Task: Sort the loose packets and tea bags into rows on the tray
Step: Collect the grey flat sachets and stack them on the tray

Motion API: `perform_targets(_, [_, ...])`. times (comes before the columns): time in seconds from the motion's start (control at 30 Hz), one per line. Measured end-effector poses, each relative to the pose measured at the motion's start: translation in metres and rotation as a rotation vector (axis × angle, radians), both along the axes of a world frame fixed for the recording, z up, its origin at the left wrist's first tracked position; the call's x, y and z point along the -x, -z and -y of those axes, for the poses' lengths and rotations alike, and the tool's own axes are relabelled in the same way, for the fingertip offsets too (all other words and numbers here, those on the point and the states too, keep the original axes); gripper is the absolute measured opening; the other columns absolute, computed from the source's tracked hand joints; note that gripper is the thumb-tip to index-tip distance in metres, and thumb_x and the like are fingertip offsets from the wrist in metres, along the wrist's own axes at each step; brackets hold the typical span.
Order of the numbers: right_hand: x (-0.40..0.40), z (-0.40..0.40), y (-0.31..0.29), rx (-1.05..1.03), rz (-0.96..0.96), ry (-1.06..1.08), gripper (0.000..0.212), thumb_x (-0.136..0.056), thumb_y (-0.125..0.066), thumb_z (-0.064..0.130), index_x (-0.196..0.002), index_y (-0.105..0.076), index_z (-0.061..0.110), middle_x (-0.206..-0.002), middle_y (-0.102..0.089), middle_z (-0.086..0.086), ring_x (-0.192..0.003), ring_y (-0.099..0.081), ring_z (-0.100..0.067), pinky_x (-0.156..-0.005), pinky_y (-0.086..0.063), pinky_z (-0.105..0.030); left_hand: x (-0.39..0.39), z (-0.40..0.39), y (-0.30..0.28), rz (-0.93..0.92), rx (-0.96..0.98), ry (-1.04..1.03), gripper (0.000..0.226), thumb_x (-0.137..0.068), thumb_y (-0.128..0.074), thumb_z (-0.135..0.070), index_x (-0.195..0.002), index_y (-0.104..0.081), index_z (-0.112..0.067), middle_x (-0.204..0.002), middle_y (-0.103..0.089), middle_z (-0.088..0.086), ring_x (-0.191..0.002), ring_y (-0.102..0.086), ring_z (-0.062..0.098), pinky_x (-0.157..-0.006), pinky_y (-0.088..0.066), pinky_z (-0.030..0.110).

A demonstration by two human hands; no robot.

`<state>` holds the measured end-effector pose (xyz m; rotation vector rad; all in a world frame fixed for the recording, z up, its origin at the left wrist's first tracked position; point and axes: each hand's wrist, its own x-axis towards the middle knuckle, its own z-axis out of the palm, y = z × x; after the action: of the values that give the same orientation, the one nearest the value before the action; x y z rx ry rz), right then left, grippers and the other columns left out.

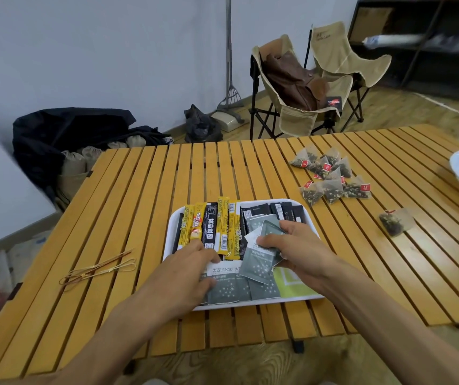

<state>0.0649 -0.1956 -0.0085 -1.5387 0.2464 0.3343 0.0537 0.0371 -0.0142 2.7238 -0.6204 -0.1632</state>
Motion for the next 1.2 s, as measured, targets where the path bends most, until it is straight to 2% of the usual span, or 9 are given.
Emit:
perform_targets(0.1, [0.001, -0.002, -0.001, -0.045, 0.0, -0.003, 0.021, -0.092, -0.068, 0.005, -0.113, -0.068, 0.009, -0.104, -0.077, -0.012, -0.091, -0.075, -0.027, -0.067, -0.059, -0.03, -0.001, 0.004, -0.003, 0.031, 0.104, -0.028, 0.035, -0.092, -0.064, -0.039, -0.125, -0.053, -0.036, -0.115, -0.046, -0.015, -0.093, -0.053, 0.002, -0.078, -0.045, 0.021])
perform_targets(0.2, [0.002, -0.007, -0.002, -0.096, 0.002, 0.006, 0.02, -0.093, -0.067, 0.004, -0.113, -0.067, 0.006, -0.094, -0.075, -0.008, -0.08, -0.074, -0.019, -0.065, -0.058, -0.028, -0.001, 0.02, -0.011, 0.034, 0.342, -0.112, 0.008, -0.091, -0.067, -0.036, -0.096, -0.063, -0.032, -0.09, -0.058, -0.014, -0.076, -0.054, -0.004, -0.063, -0.042, 0.013])
perform_targets(0.27, [0.003, -0.011, -0.002, -0.144, -0.001, 0.016, 0.019, -0.094, -0.067, 0.003, -0.113, -0.067, 0.004, -0.091, -0.074, -0.008, -0.075, -0.073, -0.016, -0.064, -0.058, -0.027, -0.001, 0.031, -0.013, -0.011, 0.436, -0.15, 0.009, -0.089, -0.07, -0.033, -0.082, -0.066, -0.029, -0.074, -0.062, -0.01, -0.07, -0.054, -0.005, -0.061, -0.043, 0.009])
perform_targets(0.57, [0.001, -0.009, -0.007, -0.127, 0.031, 0.164, 0.019, -0.094, -0.067, 0.003, -0.113, -0.065, 0.004, -0.105, -0.075, -0.016, -0.083, -0.074, -0.022, -0.065, -0.061, -0.031, 0.008, 0.032, -0.009, -0.072, 0.377, -0.283, 0.022, -0.089, -0.068, -0.031, -0.068, -0.065, -0.024, -0.06, -0.059, -0.008, -0.06, -0.054, -0.002, -0.05, -0.037, 0.012])
perform_targets(0.67, [-0.001, 0.001, -0.01, -0.111, 0.027, 0.233, 0.021, -0.093, -0.068, 0.002, -0.114, -0.063, 0.002, -0.105, -0.073, -0.021, -0.079, -0.074, -0.024, -0.059, -0.059, -0.029, 0.018, 0.032, -0.004, -0.085, 0.296, -0.335, 0.027, -0.09, -0.066, -0.032, -0.064, -0.062, -0.025, -0.059, -0.06, -0.01, -0.06, -0.057, 0.001, -0.059, -0.045, 0.02])
perform_targets(0.73, [0.0, 0.004, -0.01, -0.108, 0.016, 0.24, 0.019, -0.092, -0.068, 0.001, -0.111, -0.064, 0.002, -0.097, -0.074, -0.019, -0.067, -0.075, -0.019, -0.053, -0.057, -0.025, 0.021, 0.033, -0.003, -0.081, 0.276, -0.352, 0.029, -0.089, -0.064, -0.032, -0.061, -0.062, -0.023, -0.057, -0.061, -0.009, -0.062, -0.06, 0.003, -0.079, -0.052, 0.033])
perform_targets(0.83, [0.002, 0.004, -0.008, -0.096, -0.013, 0.232, 0.017, -0.091, -0.069, 0.0, -0.107, -0.065, 0.002, -0.092, -0.074, -0.017, -0.063, -0.075, -0.02, -0.051, -0.057, -0.025, 0.023, 0.035, -0.002, -0.025, 0.17, -0.356, 0.028, -0.087, -0.061, -0.033, -0.062, -0.063, -0.021, -0.061, -0.064, -0.007, -0.066, -0.059, 0.003, -0.095, -0.045, 0.041])
perform_targets(1.1, [0.001, 0.006, -0.003, 0.147, -0.013, 0.19, 0.009, -0.088, -0.073, 0.008, -0.096, -0.068, 0.011, -0.097, -0.075, -0.014, -0.075, -0.071, -0.02, -0.056, -0.06, -0.024, 0.022, 0.033, -0.001, 0.058, 0.05, -0.295, 0.028, -0.085, -0.059, -0.034, -0.06, -0.053, -0.024, -0.063, -0.059, -0.009, -0.07, -0.054, 0.002, -0.089, -0.041, 0.037])
perform_targets(1.2, [0.002, 0.004, -0.005, 0.086, -0.007, 0.145, 0.014, -0.089, -0.074, 0.011, -0.101, -0.07, 0.007, -0.102, -0.075, -0.018, -0.081, -0.072, -0.023, -0.076, -0.062, -0.037, 0.019, 0.033, -0.003, 0.094, 0.152, -0.305, 0.025, -0.086, -0.062, -0.033, -0.064, -0.052, -0.026, -0.062, -0.057, -0.008, -0.067, -0.053, 0.003, -0.084, -0.044, 0.038])
